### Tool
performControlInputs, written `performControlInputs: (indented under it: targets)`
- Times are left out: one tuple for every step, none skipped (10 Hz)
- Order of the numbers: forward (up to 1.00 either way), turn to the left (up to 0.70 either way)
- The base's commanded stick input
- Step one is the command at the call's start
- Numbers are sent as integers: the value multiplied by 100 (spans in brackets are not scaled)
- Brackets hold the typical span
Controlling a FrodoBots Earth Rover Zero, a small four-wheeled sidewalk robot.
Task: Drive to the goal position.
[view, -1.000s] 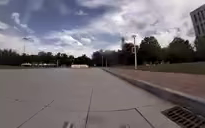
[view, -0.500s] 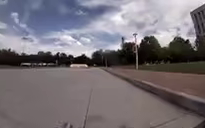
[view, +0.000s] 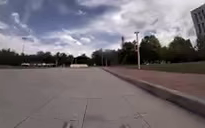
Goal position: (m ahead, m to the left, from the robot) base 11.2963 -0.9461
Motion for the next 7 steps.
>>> performControlInputs:
  targets:
    - [100, 0]
    - [100, 0]
    - [100, 0]
    - [100, 0]
    - [100, 0]
    - [100, 0]
    - [100, 0]
